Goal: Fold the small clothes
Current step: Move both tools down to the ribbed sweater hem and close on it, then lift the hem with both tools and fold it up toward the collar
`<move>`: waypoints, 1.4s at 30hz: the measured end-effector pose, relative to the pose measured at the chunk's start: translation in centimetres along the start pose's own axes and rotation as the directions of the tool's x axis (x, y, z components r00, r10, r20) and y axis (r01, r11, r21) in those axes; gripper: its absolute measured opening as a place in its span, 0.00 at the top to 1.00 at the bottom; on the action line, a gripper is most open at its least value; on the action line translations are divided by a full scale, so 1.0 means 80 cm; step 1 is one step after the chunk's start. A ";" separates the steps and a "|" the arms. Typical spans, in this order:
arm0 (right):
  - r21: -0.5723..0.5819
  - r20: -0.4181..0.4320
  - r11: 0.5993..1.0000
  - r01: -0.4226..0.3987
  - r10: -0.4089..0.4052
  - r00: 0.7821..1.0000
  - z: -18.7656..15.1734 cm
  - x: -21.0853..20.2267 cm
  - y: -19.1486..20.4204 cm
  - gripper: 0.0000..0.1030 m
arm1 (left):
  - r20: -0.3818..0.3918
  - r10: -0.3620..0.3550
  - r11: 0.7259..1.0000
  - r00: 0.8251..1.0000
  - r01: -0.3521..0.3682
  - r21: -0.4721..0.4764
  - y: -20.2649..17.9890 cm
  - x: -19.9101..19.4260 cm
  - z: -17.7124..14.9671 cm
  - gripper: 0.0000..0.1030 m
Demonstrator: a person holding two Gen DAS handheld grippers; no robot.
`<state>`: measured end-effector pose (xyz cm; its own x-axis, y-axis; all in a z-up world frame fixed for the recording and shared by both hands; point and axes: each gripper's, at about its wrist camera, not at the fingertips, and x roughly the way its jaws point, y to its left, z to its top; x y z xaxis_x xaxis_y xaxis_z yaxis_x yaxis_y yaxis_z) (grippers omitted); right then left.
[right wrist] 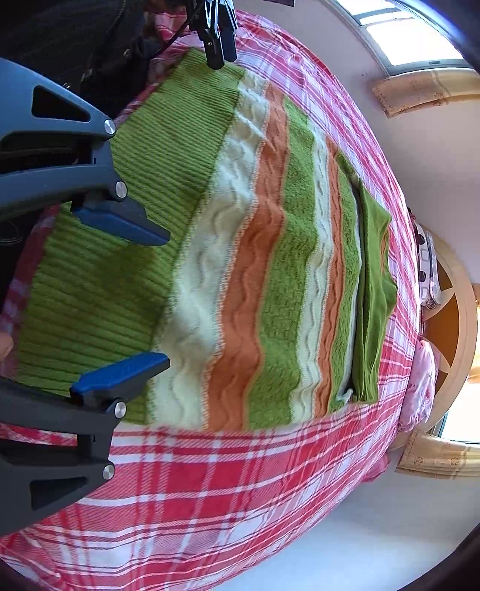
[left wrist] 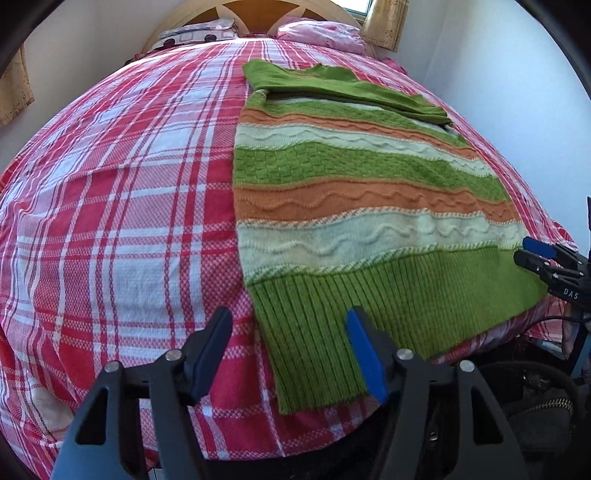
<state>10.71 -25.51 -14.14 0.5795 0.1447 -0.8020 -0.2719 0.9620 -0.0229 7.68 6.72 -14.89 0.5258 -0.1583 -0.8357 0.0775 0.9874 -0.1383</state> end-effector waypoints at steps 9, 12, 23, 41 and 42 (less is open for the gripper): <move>0.073 0.000 0.997 0.031 -0.031 1.000 -0.030 -0.026 -0.025 0.40 | -0.035 -0.047 0.999 0.998 0.046 -0.010 -0.002 -0.002 -0.012 0.52; 0.087 0.002 0.995 0.040 -0.040 0.999 -0.040 -0.034 -0.030 0.40 | -0.046 -0.049 0.999 0.998 0.049 -0.016 -0.002 -0.002 -0.018 0.52; 0.144 0.015 0.989 0.025 -0.027 1.000 -0.054 -0.040 -0.043 0.40 | -0.046 -0.093 0.996 0.995 0.092 -0.018 -0.002 -0.003 -0.021 0.66; 0.241 0.228 0.962 -0.126 0.070 0.971 -0.054 -0.079 -0.068 0.95 | 0.095 -0.157 0.987 0.983 0.153 0.046 -0.007 -0.038 -0.008 0.89; 0.239 0.236 0.963 -0.126 0.069 0.969 -0.054 -0.081 -0.068 0.95 | 0.110 -0.156 0.987 0.982 0.151 0.054 -0.006 -0.042 -0.006 0.89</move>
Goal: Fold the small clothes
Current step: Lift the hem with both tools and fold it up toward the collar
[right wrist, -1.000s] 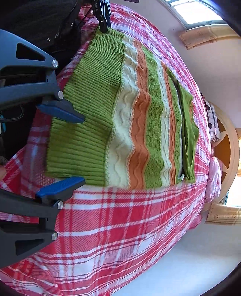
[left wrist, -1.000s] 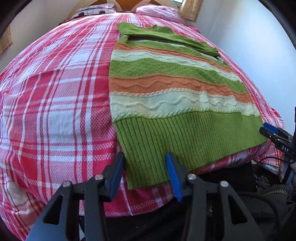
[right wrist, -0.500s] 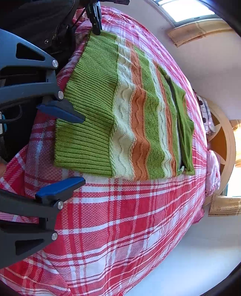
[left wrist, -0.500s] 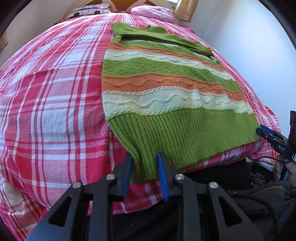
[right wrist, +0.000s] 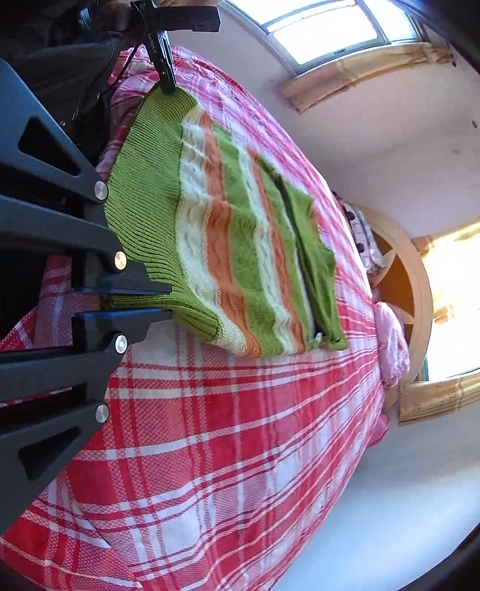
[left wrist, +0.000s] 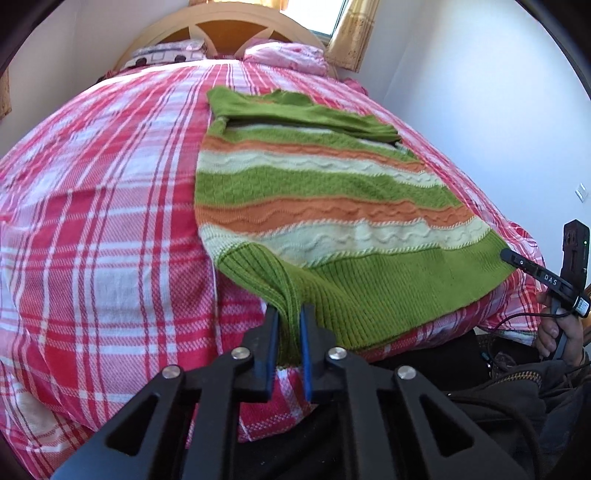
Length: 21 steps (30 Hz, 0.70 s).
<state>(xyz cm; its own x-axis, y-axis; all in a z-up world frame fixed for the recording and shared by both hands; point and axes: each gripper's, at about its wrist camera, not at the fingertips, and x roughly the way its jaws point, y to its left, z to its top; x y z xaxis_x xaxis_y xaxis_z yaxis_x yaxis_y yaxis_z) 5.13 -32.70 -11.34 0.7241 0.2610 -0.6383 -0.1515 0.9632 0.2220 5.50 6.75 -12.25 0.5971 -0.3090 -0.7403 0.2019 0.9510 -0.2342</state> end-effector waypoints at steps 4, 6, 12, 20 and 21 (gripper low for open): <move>0.034 0.016 0.999 -0.023 0.022 1.000 0.005 -0.005 -0.007 0.95 | 0.048 -0.014 1.000 0.999 0.014 0.006 0.005 -0.011 0.008 0.89; 0.049 0.036 0.998 -0.044 0.042 0.998 0.011 -0.012 -0.009 0.95 | 0.065 -0.023 1.000 0.998 0.023 0.003 0.008 -0.015 0.010 0.89; 0.043 0.076 0.998 -0.049 0.046 0.996 0.026 -0.020 -0.005 0.95 | 0.113 0.001 1.000 0.994 -0.003 0.020 0.005 -0.023 0.024 0.89; 0.037 0.102 0.997 -0.065 0.061 0.993 0.045 -0.024 -0.002 0.95 | 0.141 0.051 0.994 0.989 -0.063 0.085 -0.009 -0.031 0.044 0.89; 0.034 0.106 0.997 -0.067 0.063 0.992 0.047 -0.025 -0.002 0.95 | 0.143 0.051 0.994 0.988 -0.064 0.086 -0.008 -0.031 0.046 0.89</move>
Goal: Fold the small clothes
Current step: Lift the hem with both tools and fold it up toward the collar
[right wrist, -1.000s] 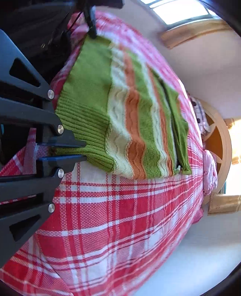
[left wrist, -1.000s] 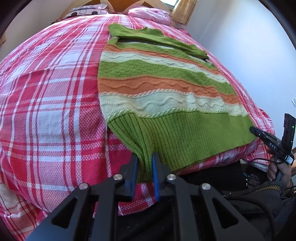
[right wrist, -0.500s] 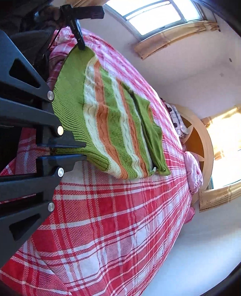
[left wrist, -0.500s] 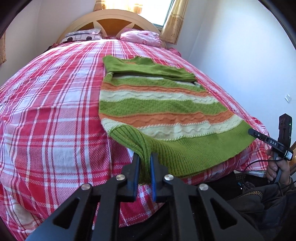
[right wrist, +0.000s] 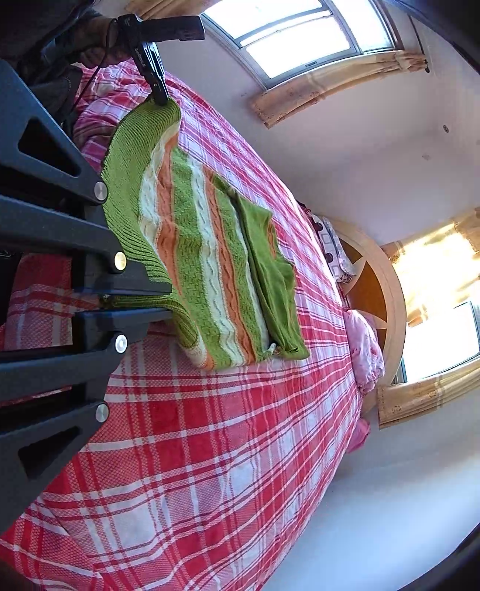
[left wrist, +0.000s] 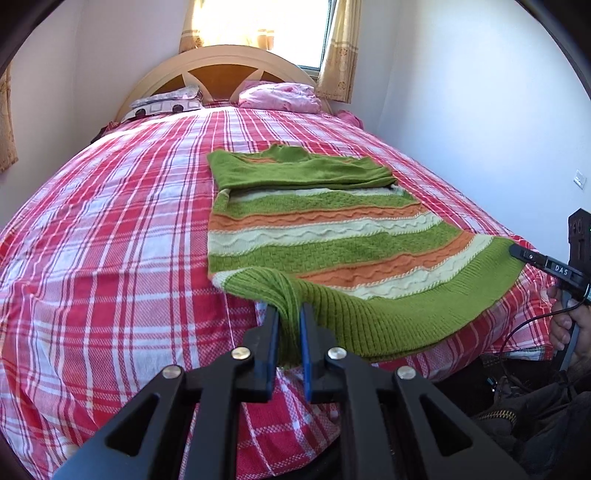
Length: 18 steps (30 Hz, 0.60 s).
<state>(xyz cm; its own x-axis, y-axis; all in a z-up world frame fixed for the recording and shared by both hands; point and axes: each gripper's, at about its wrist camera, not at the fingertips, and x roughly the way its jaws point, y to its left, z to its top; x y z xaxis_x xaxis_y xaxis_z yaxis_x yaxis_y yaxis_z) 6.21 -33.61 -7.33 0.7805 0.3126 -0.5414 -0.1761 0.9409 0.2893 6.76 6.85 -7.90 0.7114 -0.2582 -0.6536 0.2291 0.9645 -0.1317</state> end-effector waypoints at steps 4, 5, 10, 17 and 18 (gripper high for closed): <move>-0.017 0.013 1.000 -0.001 0.001 1.000 0.010 0.000 0.005 0.95 | -0.003 0.022 1.000 1.000 -0.022 0.022 -0.002 0.001 0.009 0.89; -0.024 0.016 1.000 0.000 0.001 1.000 0.012 0.000 0.006 0.95 | -0.004 0.025 0.999 1.000 -0.025 0.027 -0.003 0.001 0.010 0.89; -0.036 0.026 0.999 -0.009 0.010 1.000 0.028 0.008 0.009 0.96 | 0.001 0.034 0.999 0.999 -0.034 0.042 -0.003 0.004 0.020 0.89; -0.042 0.050 0.999 -0.017 0.019 0.999 0.058 0.020 0.009 0.96 | 0.026 0.038 0.999 0.999 -0.039 0.033 0.006 0.015 0.046 0.89; -0.043 0.055 0.999 -0.017 0.020 0.998 0.064 0.022 0.009 0.96 | 0.033 0.036 0.999 0.999 -0.037 0.029 0.008 0.016 0.051 0.89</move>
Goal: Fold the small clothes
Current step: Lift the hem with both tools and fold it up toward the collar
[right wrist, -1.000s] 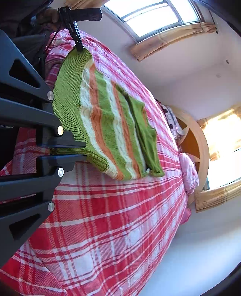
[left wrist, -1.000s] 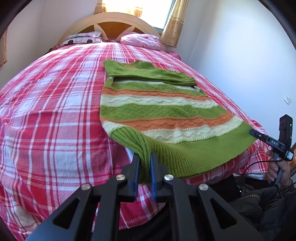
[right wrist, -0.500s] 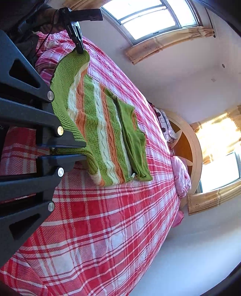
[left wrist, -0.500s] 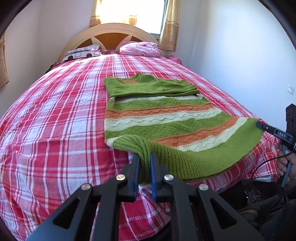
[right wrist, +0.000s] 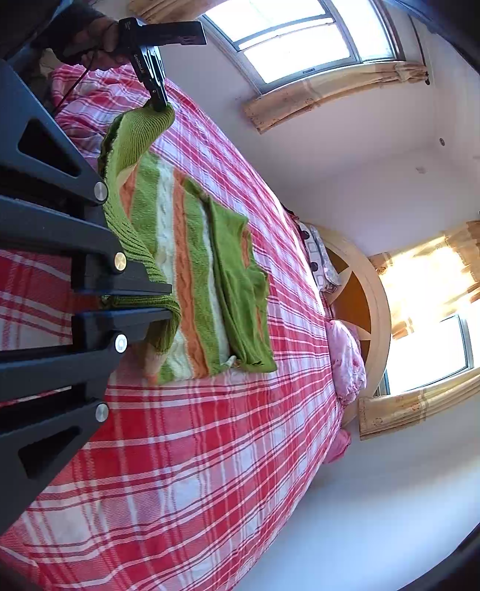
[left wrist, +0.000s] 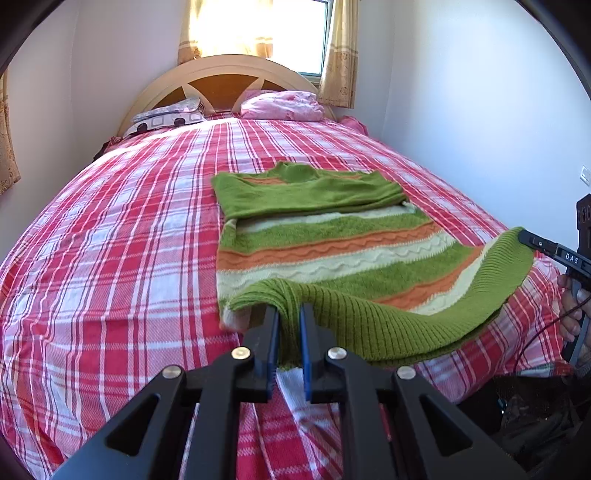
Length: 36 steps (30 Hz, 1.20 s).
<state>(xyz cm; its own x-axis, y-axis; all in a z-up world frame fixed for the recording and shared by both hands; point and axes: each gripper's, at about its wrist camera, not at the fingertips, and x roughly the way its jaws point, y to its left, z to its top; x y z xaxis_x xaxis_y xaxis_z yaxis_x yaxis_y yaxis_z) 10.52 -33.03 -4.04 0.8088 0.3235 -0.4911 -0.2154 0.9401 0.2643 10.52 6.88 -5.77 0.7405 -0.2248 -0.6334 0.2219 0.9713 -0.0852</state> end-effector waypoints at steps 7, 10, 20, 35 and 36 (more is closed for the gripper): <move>-0.004 0.047 1.000 -0.001 0.001 0.999 0.043 0.014 -0.004 0.96 | 0.057 -0.006 1.000 0.998 0.008 -0.031 0.013 0.010 0.038 0.89; 0.000 0.065 1.000 -0.007 0.007 0.998 0.065 0.023 -0.007 0.96 | 0.076 -0.014 0.999 0.997 0.018 -0.046 0.020 0.016 0.057 0.89; -0.016 0.084 1.000 0.005 -0.003 0.996 0.135 0.075 -0.011 0.96 | 0.103 -0.012 0.999 0.995 0.017 -0.045 0.032 0.053 0.125 0.89; -0.036 0.050 0.998 0.060 -0.058 0.997 0.233 0.204 -0.031 0.97 | 0.060 0.012 0.996 0.998 -0.007 -0.090 0.082 0.172 0.225 0.89; -0.032 0.043 0.998 0.062 -0.060 0.997 0.237 0.214 -0.034 0.97 | 0.055 0.017 0.996 0.998 -0.012 -0.084 0.082 0.180 0.231 0.89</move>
<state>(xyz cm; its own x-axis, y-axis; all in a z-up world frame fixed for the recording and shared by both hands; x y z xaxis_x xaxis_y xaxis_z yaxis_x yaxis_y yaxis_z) 35.28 -32.14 2.54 0.8429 0.2614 -0.4704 -0.1827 0.9612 0.2068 34.39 8.54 -1.22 0.7779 -0.2123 -0.5915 0.1588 0.9771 -0.1418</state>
